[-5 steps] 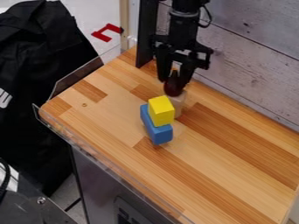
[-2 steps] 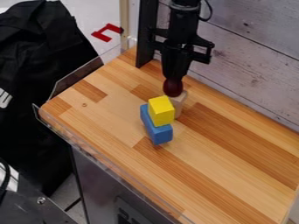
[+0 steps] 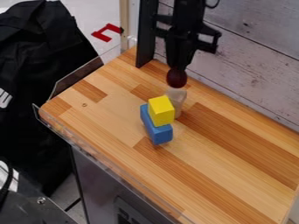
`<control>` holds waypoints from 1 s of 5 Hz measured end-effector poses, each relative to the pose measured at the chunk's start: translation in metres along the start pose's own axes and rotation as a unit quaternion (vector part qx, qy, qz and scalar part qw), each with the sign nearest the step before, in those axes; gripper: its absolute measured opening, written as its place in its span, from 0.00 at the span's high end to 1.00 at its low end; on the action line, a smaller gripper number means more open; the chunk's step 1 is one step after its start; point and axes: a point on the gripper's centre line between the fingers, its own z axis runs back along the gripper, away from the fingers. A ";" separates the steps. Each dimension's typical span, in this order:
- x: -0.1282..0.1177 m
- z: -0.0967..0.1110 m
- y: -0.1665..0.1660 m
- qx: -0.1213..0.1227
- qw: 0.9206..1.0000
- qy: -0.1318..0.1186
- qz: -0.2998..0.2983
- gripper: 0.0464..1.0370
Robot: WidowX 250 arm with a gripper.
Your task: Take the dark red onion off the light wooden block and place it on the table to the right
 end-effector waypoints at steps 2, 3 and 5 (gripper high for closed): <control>-0.006 0.004 -0.039 0.007 0.999 -0.010 -0.044 0.93; -0.015 -0.014 -0.068 -0.008 0.997 0.018 -0.074 0.93; -0.032 -0.049 -0.104 -0.037 0.990 0.075 -0.116 0.93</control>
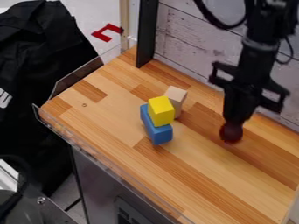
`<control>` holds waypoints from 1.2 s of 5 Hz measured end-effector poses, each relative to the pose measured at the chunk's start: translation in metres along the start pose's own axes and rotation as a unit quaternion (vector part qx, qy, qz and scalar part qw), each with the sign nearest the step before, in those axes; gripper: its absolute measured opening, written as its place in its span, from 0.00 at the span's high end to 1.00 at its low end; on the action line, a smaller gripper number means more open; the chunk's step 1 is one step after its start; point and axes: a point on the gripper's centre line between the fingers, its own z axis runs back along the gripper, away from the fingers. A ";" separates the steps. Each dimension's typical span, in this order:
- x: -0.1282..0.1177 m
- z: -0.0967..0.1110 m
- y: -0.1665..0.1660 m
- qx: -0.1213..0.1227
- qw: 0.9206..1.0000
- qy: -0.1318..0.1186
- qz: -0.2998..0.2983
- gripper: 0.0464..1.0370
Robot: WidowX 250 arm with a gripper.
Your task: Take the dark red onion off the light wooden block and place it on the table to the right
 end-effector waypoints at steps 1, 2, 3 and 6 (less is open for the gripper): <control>0.005 -0.007 -0.002 -0.005 1.000 0.006 0.000 0.93; 0.007 -0.016 -0.001 -0.001 1.000 0.015 0.002 0.93; 0.013 -0.018 -0.002 -0.004 1.000 0.012 0.002 0.93; 0.029 -0.032 -0.009 0.000 1.000 0.018 -0.005 0.90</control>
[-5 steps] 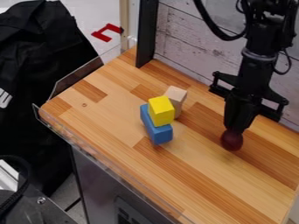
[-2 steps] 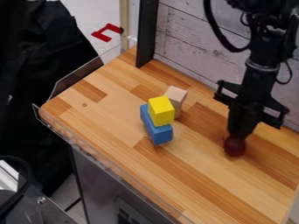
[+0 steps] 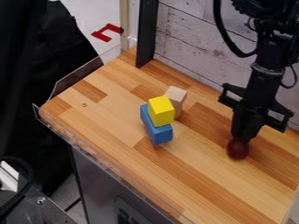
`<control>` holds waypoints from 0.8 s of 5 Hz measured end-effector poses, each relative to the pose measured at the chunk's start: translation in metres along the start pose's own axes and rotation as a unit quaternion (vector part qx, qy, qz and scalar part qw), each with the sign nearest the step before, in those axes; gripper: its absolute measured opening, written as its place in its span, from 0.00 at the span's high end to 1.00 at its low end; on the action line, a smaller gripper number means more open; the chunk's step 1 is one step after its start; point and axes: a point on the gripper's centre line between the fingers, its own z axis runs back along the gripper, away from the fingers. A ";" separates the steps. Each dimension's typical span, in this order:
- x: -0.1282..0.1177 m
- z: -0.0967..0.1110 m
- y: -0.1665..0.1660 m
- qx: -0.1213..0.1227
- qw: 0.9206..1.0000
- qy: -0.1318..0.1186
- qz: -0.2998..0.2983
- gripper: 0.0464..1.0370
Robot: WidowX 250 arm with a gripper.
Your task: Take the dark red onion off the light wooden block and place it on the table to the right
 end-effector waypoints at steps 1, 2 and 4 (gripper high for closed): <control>-0.002 -0.001 0.000 0.008 1.000 0.006 0.014 0.68; -0.012 0.001 0.002 0.001 1.000 0.007 0.027 0.36; -0.030 0.043 0.011 -0.005 0.999 -0.037 0.038 0.04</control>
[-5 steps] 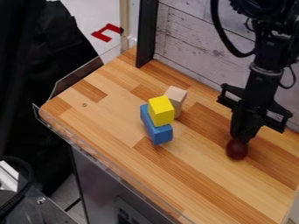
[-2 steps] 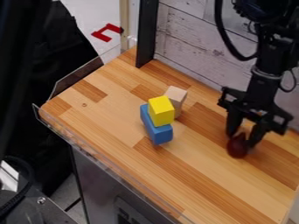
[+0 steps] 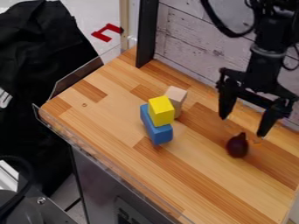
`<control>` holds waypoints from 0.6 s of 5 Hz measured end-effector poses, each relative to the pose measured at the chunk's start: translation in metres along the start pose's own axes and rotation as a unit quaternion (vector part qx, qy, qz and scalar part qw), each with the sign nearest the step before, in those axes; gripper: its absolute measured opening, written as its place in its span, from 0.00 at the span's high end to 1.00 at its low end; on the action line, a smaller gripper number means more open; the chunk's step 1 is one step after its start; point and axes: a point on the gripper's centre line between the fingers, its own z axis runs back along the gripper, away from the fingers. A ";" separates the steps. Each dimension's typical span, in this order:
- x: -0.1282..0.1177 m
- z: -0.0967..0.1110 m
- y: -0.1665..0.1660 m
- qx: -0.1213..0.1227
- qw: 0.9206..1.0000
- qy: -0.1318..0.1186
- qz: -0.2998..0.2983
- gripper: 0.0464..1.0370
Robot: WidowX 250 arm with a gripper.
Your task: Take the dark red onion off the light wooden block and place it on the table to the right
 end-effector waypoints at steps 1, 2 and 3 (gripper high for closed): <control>-0.003 0.014 0.025 -0.005 1.000 -0.011 0.020 0.04; -0.002 0.018 0.048 0.003 0.999 -0.010 0.039 0.04; 0.005 0.018 0.065 0.007 0.999 -0.012 0.045 0.04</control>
